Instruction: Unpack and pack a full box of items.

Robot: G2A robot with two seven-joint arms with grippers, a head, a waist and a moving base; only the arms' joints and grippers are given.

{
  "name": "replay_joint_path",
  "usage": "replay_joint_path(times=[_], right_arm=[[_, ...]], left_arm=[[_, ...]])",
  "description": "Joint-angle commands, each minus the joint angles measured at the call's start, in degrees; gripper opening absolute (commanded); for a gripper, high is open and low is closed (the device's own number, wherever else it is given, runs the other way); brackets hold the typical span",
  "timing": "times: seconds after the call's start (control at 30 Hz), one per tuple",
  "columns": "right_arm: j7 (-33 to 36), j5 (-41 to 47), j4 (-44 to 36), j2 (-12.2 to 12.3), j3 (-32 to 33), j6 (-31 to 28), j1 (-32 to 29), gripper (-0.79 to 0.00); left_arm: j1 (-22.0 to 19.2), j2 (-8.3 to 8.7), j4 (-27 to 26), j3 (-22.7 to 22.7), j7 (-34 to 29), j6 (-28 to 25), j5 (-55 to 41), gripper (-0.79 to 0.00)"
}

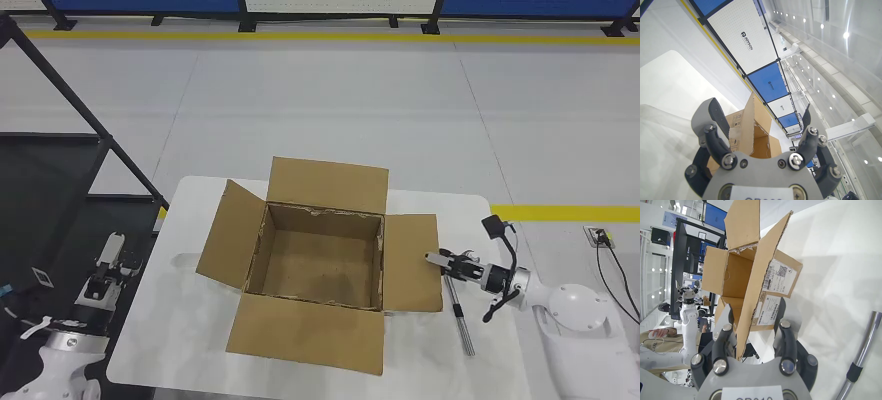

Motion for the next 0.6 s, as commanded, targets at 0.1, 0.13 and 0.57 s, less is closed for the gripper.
replay_joint_path(times=[0.1, 0.13, 0.57], right_arm=[[-1.1, -0.1, -2.1, 0.4, -0.6, 2.2, -1.0, -0.696], [-1.3, -0.1, -2.6, 0.5, -0.8, 2.7, -1.2, -0.748], [-5.8, -0.7, -7.7, 1.1, -3.5, 6.9, -4.1, -0.785]], left_arm=[[0.2, 0.02, 0.6, -0.1, -0.2, -0.5, -0.4, 0.0], [0.2, 0.01, 0.7, -0.1, -0.2, -0.6, -0.6, 0.0], [1.7, 0.03, 2.0, -1.6, -0.8, -2.7, -2.8, 0.0]])
